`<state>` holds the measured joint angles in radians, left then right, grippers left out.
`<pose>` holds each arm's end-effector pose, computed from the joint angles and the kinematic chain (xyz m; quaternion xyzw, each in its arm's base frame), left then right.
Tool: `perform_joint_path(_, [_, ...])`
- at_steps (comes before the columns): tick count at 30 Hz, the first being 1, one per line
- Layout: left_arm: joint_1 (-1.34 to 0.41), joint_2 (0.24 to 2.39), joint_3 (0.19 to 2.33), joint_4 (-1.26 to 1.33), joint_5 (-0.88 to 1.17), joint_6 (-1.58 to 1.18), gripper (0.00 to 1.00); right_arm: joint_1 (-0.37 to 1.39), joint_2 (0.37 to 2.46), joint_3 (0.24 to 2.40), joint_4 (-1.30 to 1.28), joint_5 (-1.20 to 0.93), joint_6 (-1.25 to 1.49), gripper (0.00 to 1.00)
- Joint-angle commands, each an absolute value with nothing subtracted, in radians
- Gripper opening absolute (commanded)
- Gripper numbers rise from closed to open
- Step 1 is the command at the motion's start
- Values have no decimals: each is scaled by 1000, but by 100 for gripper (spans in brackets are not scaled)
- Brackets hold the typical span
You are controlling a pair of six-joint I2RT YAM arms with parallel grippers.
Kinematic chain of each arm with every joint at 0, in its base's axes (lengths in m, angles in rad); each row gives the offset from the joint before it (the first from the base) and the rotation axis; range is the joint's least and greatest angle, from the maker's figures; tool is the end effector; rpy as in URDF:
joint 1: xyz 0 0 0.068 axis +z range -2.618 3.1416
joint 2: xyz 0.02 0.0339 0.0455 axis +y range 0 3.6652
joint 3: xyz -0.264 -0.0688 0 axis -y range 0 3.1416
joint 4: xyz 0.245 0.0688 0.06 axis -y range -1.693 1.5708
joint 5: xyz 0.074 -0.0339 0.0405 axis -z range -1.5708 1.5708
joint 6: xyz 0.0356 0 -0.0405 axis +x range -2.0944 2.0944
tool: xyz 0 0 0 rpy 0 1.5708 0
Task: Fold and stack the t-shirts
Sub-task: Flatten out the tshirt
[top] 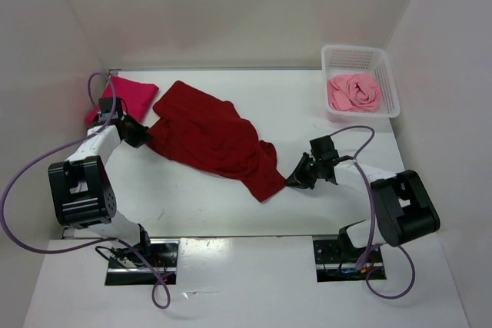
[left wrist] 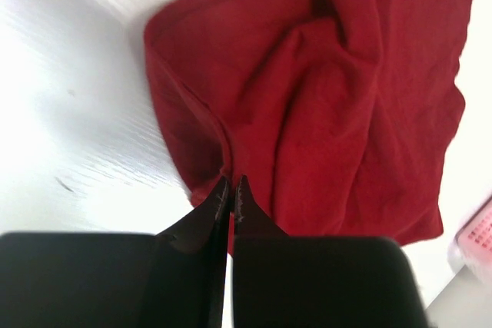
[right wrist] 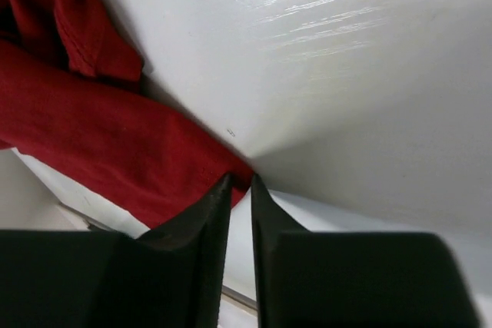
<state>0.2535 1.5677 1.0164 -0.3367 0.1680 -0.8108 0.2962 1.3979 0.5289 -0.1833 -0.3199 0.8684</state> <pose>0.3192 0.0765 0.2156 -0.4522 0.8234 -0.1678 0.2990 0.2186 0.0784 0.1316 0.2301 0.9270 0.2678 0.1267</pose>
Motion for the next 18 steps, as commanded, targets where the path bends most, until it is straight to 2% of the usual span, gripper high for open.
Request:
perform_joint_path(1, [218, 1532, 1032, -324, 190, -788, 0, 302, 1384, 547, -161, -325, 836, 17])
perform_joint_path(2, [218, 1532, 1041, -324, 190, -788, 0, 302, 1364, 590, -190, -325, 827, 4])
perform_joint_path(3, [204, 1532, 1054, -324, 190, -798, 0, 302, 1339, 621, -222, -293, 827, 0])
perform_joint_path(9, [178, 1522, 1104, -342, 169, -788, 0, 342, 1098, 868, -607, -265, 785, 0])
perform_joint_path(11, [178, 1522, 1114, -353, 158, -788, 0, 433, 1085, 879, -713, -302, 795, 0])
perform_joint_path(15, [178, 1551, 1183, -383, 137, -761, 0, 637, 1085, 783, -746, -367, 844, 0])
perform_joint_path(17, [204, 1568, 1215, -406, 137, -761, 0, 731, 1107, 741, -746, -397, 853, 5])
perform_joint_path(18, [204, 1581, 1241, -407, 137, -761, 0, 762, 1123, 741, -746, -412, 853, 22])
